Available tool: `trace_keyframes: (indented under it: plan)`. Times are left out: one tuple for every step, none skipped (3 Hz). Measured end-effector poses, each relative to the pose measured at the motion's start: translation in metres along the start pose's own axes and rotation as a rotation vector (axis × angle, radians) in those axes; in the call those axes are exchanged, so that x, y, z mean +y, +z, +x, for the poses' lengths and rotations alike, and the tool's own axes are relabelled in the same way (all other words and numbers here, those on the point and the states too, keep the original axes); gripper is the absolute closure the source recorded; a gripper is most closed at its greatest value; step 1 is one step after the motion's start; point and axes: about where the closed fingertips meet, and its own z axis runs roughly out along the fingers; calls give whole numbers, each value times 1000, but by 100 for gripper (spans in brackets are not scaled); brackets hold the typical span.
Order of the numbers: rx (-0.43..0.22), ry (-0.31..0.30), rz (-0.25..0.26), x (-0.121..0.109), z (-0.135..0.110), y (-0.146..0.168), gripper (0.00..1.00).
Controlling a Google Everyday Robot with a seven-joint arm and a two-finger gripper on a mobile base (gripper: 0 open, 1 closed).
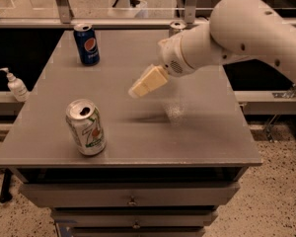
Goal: Knock pepsi can over
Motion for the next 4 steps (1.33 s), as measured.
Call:
trace_keyframes:
  plan:
    - [-80, -15, 9, -18, -27, 37, 0]
    - [-147, -15, 0, -34, -49, 80, 0]
    - [-224, 1, -9, -43, -66, 116, 0]
    - [-316, 19, -5, -54, -85, 150, 0]
